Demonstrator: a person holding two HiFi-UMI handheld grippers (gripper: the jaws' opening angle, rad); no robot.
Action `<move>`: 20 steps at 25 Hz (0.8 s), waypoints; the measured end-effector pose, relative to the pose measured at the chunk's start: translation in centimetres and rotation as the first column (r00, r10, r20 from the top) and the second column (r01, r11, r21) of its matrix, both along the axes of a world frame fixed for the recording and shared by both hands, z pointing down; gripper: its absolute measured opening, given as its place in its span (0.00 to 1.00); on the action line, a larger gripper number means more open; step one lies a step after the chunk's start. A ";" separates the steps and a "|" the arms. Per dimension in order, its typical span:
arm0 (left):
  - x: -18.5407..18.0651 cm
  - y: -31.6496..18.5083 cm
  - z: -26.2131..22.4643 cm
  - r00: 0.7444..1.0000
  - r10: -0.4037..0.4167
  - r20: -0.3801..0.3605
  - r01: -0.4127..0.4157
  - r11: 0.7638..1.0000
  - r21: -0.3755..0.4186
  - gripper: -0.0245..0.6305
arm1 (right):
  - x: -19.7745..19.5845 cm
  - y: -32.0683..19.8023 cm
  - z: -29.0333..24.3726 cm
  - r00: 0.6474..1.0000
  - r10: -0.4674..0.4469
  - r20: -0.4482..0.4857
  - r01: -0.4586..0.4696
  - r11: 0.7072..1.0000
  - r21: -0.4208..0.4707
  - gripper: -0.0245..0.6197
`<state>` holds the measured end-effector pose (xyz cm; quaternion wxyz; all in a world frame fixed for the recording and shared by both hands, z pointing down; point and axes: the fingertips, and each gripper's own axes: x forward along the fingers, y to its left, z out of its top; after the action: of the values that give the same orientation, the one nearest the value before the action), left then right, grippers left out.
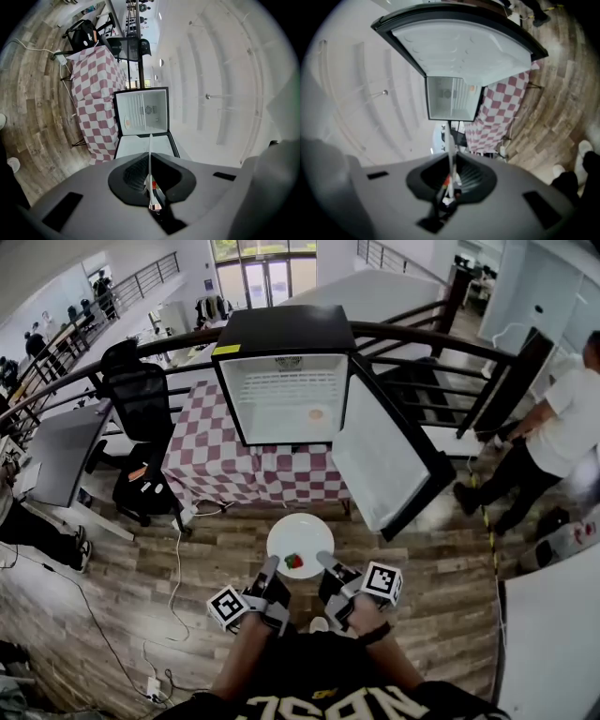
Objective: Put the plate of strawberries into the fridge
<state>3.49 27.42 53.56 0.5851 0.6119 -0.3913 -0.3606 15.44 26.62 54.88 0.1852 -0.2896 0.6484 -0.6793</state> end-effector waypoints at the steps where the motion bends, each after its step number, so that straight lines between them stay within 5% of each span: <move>1: -0.1 0.2 0.2 1.000 -0.010 0.000 0.010 1.000 -0.004 0.08 | -0.1 0.0 0.1 1.000 -0.005 0.003 0.005 1.000 0.004 0.09; 11: -3.1 -1.6 1.3 0.997 -0.080 -0.012 0.079 0.996 -0.041 0.08 | -3.2 -2.2 1.0 0.998 -0.054 0.026 0.055 0.998 -0.008 0.09; 20: -7.4 -13.9 2.0 1.000 0.003 -0.014 -0.003 0.999 -0.036 0.09 | -7.4 -13.3 1.8 0.999 0.051 -0.009 -0.051 0.999 -0.018 0.09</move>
<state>-3.95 13.49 55.61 0.5992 0.5995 -0.3927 -0.3569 8.00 13.31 56.68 0.1968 -0.3106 0.6356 -0.6788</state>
